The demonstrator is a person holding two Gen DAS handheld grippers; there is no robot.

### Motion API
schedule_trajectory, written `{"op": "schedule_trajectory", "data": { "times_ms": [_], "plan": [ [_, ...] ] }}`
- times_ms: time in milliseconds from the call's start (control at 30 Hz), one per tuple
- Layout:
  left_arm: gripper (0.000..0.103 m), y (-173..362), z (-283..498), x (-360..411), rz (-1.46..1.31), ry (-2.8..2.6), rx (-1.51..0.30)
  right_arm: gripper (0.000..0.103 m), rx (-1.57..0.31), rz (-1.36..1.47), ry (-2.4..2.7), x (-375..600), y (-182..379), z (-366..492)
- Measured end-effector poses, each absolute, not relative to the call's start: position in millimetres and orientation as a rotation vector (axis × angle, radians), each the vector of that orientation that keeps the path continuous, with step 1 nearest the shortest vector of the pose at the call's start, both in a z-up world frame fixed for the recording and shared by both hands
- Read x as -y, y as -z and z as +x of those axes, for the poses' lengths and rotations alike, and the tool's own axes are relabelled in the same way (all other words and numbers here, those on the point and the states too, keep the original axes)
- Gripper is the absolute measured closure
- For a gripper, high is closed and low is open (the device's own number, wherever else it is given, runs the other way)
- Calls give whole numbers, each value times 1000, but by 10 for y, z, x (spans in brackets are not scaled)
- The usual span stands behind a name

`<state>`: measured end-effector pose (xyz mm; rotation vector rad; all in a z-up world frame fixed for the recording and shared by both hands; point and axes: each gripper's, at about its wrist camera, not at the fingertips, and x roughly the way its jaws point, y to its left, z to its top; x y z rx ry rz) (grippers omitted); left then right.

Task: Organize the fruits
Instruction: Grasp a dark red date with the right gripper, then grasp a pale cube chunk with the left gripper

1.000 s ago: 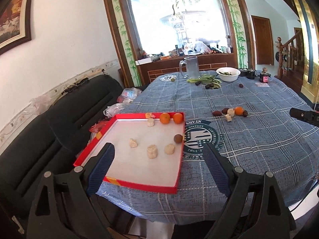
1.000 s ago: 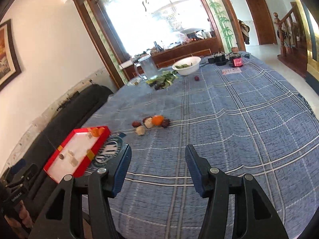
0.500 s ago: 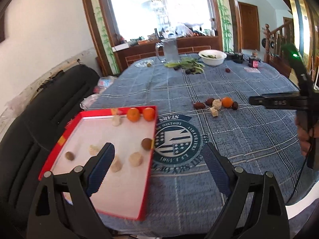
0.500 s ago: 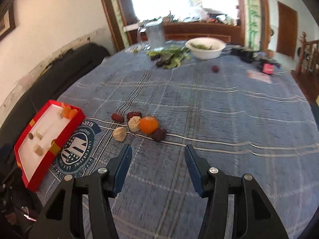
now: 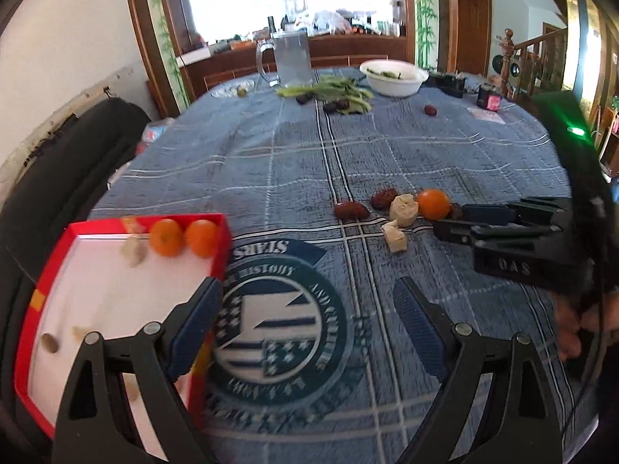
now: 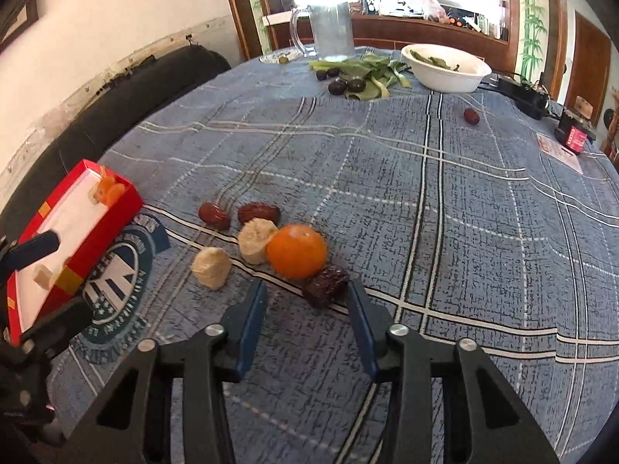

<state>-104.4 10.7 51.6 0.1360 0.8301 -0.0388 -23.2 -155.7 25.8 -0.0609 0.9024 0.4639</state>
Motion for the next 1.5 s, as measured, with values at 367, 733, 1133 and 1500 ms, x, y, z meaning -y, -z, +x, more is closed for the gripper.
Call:
{"op": "schedule_trajectory", "data": {
  "times_ms": [367,733,1133,1500],
  "plan": [
    [13,-272,-630,134,122,57,-903,79,-889,-45,-438,1640,-271,-148],
    [34,-202,-456,319,127,108,-926,78,-815,133,-311,2057,-478,-119],
    [79,-175,-395,376,84,176,-949,78,-790,186,-278,2149,-516,-98],
    [86,-292,-658,247,65,124,-885,78,-728,192,-293,2166,-601,-167]
  ]
}}
